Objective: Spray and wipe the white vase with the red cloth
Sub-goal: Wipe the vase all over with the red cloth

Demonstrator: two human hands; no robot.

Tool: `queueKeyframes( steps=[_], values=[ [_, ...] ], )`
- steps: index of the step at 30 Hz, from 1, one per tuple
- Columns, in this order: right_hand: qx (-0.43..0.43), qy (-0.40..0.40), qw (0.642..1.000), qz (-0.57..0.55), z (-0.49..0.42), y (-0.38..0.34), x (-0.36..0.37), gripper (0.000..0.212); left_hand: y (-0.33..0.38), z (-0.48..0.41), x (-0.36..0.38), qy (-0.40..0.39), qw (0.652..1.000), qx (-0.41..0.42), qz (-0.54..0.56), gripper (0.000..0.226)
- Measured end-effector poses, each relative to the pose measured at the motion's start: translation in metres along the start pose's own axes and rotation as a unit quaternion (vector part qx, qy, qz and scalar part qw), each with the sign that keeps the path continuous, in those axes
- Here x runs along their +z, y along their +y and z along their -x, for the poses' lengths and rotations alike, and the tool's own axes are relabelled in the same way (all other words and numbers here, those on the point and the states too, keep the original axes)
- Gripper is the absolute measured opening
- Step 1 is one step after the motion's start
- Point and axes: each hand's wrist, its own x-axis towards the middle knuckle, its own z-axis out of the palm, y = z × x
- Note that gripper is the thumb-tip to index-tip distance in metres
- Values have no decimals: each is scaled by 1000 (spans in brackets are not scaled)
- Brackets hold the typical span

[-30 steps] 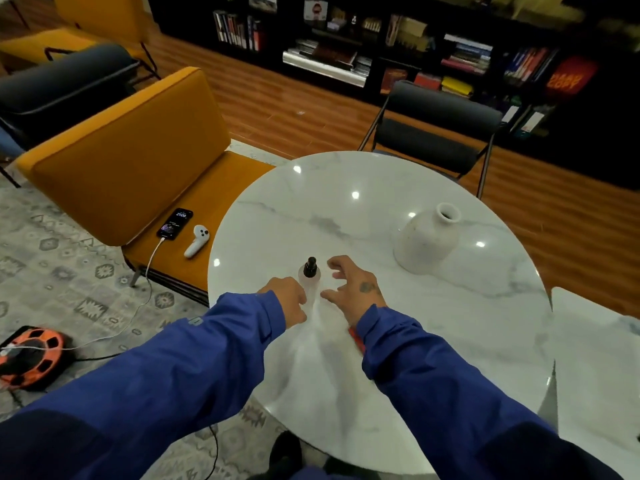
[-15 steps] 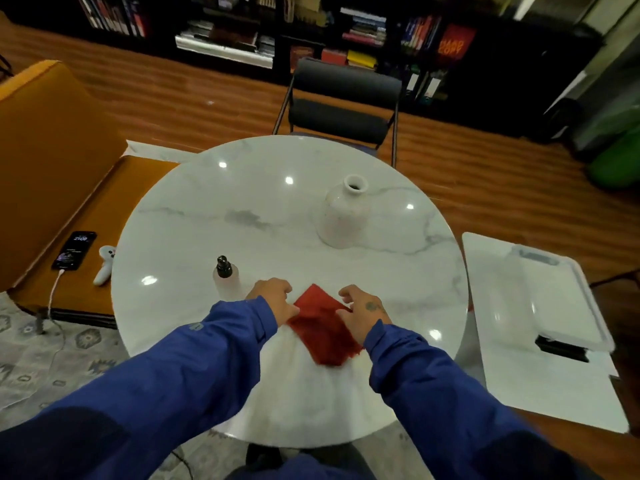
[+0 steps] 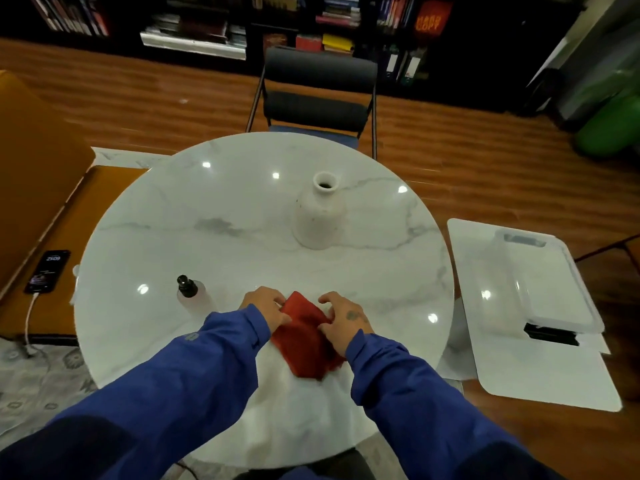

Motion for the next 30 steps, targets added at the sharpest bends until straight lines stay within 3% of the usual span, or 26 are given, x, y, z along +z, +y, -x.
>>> queueKeyframes(
  steps=[9, 16, 23, 26, 30],
  values=[
    [-99, 57, 985, -126, -4, -1, -45, 54, 60, 1, -31, 15, 983, 58, 172, 28],
    [-126, 120, 965, -194, -12, -7, -71, 58, 123, -4, -39, 15, 974, 102, 200, 25],
    [-117, 151, 947, -259, -39, 9, -97, 36, 155, -14, -50, -22, 954, 102, 280, 24],
    [-127, 166, 947, -243, -54, 19, -111, 34, 162, -23, -61, 70, 952, 118, 273, 19],
    [-136, 164, 949, -233, -79, 26, -135, 39, 168, -39, -84, 212, 924, 167, 273, 12]
  ],
)
